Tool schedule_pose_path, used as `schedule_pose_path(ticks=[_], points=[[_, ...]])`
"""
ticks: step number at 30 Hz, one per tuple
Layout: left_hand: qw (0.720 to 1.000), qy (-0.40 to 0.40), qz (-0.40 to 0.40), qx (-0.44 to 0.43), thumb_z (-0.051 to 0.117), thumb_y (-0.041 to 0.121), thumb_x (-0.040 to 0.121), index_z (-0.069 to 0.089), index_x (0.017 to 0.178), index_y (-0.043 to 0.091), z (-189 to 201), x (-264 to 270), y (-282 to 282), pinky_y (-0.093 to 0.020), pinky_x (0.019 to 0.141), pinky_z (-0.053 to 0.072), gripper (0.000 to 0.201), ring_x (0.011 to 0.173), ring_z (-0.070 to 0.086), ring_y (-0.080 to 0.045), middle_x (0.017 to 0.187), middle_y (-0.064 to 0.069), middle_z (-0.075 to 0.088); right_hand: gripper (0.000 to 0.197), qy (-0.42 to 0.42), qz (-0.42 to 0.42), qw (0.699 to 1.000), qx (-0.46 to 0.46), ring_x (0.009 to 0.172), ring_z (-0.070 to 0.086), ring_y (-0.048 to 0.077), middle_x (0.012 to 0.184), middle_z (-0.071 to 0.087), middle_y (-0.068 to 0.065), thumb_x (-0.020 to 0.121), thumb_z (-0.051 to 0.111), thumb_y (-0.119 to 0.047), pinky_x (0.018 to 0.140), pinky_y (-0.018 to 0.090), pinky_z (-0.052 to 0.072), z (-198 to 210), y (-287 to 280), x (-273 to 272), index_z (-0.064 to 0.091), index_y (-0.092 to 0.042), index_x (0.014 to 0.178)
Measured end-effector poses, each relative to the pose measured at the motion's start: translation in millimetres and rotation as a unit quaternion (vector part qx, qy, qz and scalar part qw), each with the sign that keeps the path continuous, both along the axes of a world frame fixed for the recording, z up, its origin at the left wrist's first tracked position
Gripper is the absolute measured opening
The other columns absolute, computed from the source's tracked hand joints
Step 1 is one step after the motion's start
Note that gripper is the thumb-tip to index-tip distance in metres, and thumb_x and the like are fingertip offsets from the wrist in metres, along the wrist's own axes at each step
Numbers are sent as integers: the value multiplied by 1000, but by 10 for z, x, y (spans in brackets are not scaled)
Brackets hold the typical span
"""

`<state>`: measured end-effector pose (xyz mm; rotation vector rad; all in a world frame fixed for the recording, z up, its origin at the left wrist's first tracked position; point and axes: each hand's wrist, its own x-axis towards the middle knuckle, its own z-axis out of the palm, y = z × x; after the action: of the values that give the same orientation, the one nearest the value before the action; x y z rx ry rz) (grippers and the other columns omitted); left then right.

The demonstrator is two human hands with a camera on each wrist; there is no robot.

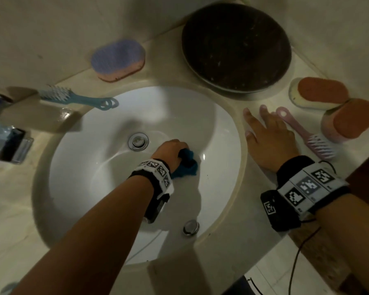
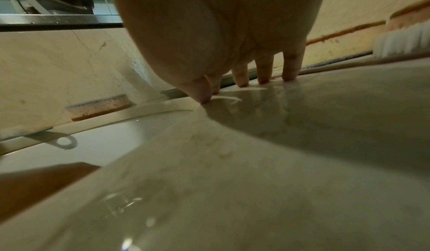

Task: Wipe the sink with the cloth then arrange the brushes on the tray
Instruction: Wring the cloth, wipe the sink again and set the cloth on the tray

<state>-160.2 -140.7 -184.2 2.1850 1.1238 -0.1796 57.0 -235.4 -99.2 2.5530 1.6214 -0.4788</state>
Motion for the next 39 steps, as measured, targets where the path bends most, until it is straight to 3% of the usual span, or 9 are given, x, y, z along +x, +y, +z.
schedule_pose_path(ticks=[3,6,10,14,17,22,27,32,39], points=[[1000,-12,23,8,57,5,85,65,111,11,129,-140,158,-30,93,42,28,109,57,-28,114,-10,64,56,3,-3,1000,-5,146,6,29,160,0,3,99,31,-35,115,53,16,18,5,-10,5,-38,149],[996,81,-38,-21,59,9,83,66,103,13,179,-350,220,-31,91,42,22,107,59,-28,111,-8,66,56,7,-8,1000,-6,146,5,29,160,0,3,99,30,-35,115,52,14,38,8,-27,4,-38,149],[985,150,-74,-52,67,20,80,59,118,14,89,-507,56,-36,97,45,40,112,56,-30,118,-11,58,56,9,-13,1000,-6,146,5,29,160,0,3,99,30,-34,115,52,14,34,4,-36,4,-38,148],[990,111,-67,-62,72,17,75,47,133,19,-2,-395,-194,-34,102,41,63,118,49,-30,131,-8,44,56,6,-16,1000,-10,146,4,28,160,-1,2,99,29,-35,115,52,13,14,2,-41,3,-39,148],[996,54,-22,-70,73,13,74,40,135,18,-50,-229,-258,-34,100,41,70,119,49,-29,134,-8,43,57,0,-17,1000,-9,146,4,28,160,-2,2,99,29,-34,115,51,13,8,2,-41,2,-38,148],[997,17,-22,-69,72,11,74,39,134,14,-40,119,-233,-33,97,46,68,110,54,-31,134,-10,35,57,-5,-14,1000,-2,146,5,28,160,-1,3,98,30,-34,115,51,13,-14,4,-20,3,-38,148],[996,-24,-50,-71,69,10,77,44,130,13,-5,383,-233,-31,96,41,58,113,52,-30,130,-9,42,57,-1,-17,1000,-2,146,5,28,160,-1,2,98,31,-33,115,52,13,-8,7,-25,4,-38,148],[988,-80,-55,-120,72,13,76,44,133,20,89,271,-211,-32,100,39,63,120,50,-25,132,-6,51,57,5,-21,1000,-7,146,3,27,160,-2,0,99,30,-34,115,51,11,10,16,-38,3,-39,148],[990,-36,-102,-91,62,32,88,43,139,24,154,330,-271,-27,107,28,56,129,42,-24,140,-7,47,57,-3,-23,1000,3,146,5,28,160,-1,1,98,31,-33,115,52,12,-14,8,-50,5,-38,148]])
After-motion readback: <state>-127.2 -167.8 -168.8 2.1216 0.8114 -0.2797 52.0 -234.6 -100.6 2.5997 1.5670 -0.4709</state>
